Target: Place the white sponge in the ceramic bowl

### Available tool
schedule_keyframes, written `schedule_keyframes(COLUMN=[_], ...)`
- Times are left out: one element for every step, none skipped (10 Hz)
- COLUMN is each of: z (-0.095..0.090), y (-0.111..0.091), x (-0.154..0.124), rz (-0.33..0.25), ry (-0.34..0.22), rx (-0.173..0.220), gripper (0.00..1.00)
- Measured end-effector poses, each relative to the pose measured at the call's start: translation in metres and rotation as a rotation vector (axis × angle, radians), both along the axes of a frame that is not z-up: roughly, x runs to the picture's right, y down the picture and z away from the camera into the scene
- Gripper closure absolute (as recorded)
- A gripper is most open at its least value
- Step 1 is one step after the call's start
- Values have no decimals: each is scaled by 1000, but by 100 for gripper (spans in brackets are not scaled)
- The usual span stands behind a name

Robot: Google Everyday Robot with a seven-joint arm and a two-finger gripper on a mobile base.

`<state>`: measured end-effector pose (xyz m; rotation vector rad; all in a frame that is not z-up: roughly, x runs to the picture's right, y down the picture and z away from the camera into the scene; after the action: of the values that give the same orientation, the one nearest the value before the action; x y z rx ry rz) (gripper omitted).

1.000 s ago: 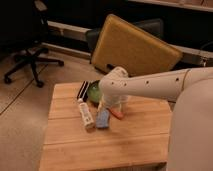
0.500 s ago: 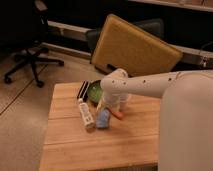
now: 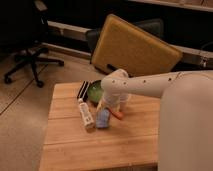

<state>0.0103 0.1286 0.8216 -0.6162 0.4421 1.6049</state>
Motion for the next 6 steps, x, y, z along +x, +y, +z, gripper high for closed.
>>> schedule_keyframes(z=[2,6,9,14,23,28], y=[0,-1,-1,0,-1,0], x=[0,-4,-9,-16,-22,-25], rz=[-6,-19,-30,-46,-61,-68], ry=[2,-5,-18,-37,-57,-70], rx=[-1,0,-2,-8,-16,-28], gripper=[35,35,35,35,35,35])
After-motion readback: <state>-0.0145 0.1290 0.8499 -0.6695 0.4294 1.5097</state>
